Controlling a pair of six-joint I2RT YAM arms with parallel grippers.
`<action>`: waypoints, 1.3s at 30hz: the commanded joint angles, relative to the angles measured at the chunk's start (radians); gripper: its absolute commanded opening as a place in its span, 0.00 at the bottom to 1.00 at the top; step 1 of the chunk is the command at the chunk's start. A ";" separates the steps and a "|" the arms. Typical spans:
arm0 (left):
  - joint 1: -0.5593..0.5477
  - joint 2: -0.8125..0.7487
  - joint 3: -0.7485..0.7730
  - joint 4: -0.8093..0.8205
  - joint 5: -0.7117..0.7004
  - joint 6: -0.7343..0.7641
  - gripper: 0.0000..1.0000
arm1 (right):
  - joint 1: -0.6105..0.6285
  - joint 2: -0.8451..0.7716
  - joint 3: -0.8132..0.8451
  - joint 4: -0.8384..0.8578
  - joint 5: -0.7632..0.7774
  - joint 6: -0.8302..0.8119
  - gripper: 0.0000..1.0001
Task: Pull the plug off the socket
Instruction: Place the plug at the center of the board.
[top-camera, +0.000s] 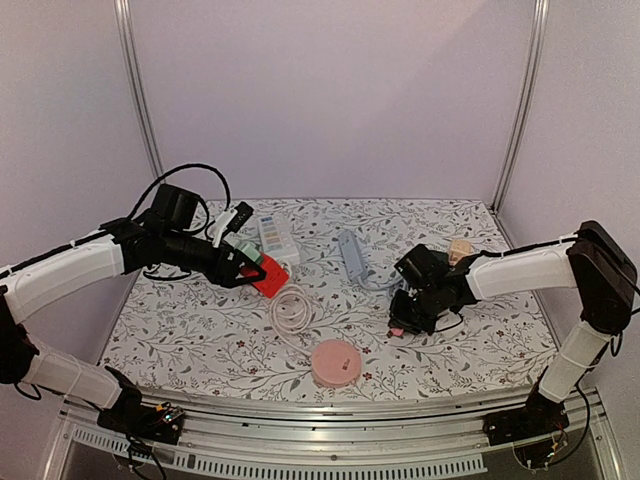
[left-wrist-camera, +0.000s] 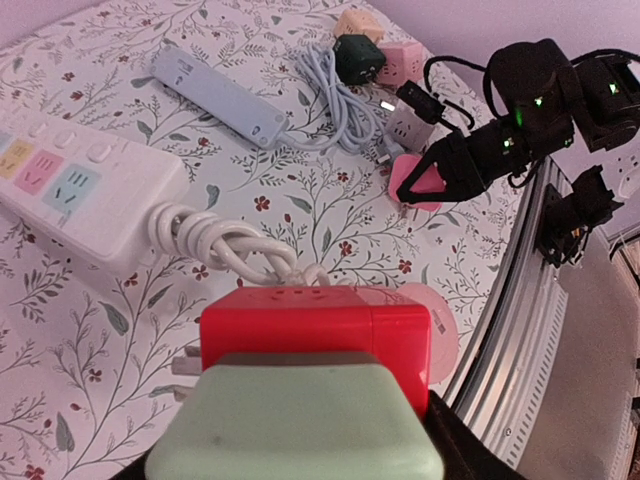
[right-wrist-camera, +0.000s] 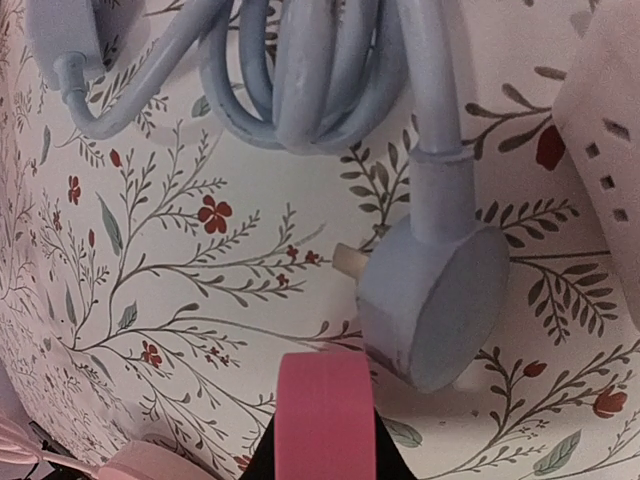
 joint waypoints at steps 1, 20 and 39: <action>0.010 -0.020 0.013 0.088 0.017 0.010 0.20 | -0.005 0.028 -0.005 0.020 -0.026 -0.007 0.04; 0.003 -0.021 0.013 0.085 0.026 0.008 0.20 | -0.006 -0.039 0.040 -0.146 0.104 -0.039 0.61; -0.204 -0.071 -0.017 0.100 -0.048 0.090 0.20 | 0.073 -0.312 0.145 -0.115 0.065 -0.160 0.85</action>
